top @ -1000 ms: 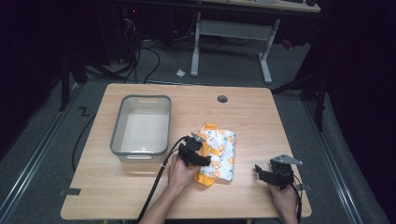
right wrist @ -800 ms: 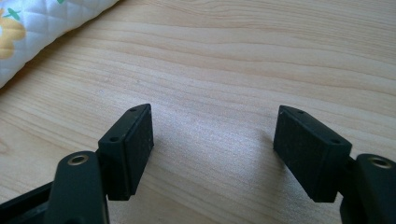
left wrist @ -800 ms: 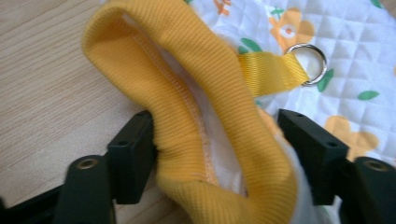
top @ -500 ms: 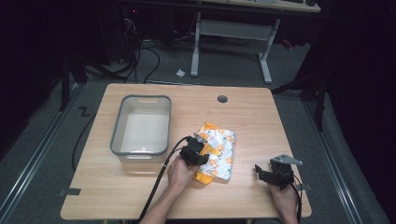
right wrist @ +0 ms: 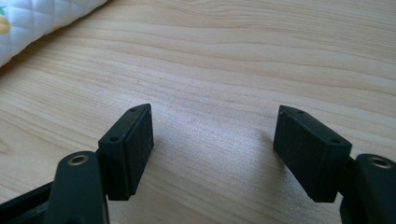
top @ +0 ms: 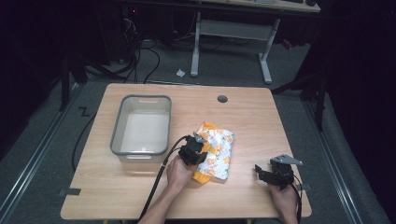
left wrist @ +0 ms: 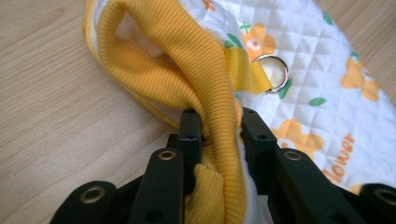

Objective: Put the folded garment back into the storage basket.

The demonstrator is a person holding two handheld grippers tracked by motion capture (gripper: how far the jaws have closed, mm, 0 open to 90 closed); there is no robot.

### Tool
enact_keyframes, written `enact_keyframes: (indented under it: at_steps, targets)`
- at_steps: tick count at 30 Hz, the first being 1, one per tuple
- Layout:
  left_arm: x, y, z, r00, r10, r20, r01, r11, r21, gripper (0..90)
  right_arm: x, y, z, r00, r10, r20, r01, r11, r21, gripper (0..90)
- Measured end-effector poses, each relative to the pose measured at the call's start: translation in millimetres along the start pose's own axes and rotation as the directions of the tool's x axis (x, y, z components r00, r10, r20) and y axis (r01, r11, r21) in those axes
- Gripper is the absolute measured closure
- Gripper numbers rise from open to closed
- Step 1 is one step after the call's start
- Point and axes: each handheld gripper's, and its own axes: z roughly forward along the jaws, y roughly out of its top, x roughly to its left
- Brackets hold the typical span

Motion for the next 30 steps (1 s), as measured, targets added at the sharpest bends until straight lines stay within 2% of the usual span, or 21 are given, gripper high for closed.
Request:
enact_keyframes:
  at_steps: [4,12,20,30]
  targets:
    - [0.4,1.6,-9.2,0.9999,-0.005,0.009,0.005,0.9994,-0.033,73.5,0.0,0.0,0.0,1.0000,0.000,-0.001,0.000,1.000,0.000,29.0]
    - [-0.7,3.9,-22.3,0.9998,0.013,0.016,-0.012,0.9980,-0.062,73.9,0.0,0.0,0.0,1.0000,0.000,-0.001,0.000,1.000,0.000,29.0]
    - [1.5,4.9,-38.0,0.9994,0.013,0.031,-0.010,0.9950,-0.100,74.2,0.1,0.0,0.0,1.0000,0.001,-0.001,-0.001,1.000,0.000,29.0]
    - [6.4,6.1,-54.2,0.9995,0.020,0.023,-0.017,0.9913,-0.130,74.7,0.0,0.0,0.0,1.0000,0.001,-0.001,-0.001,1.000,0.000,29.0]
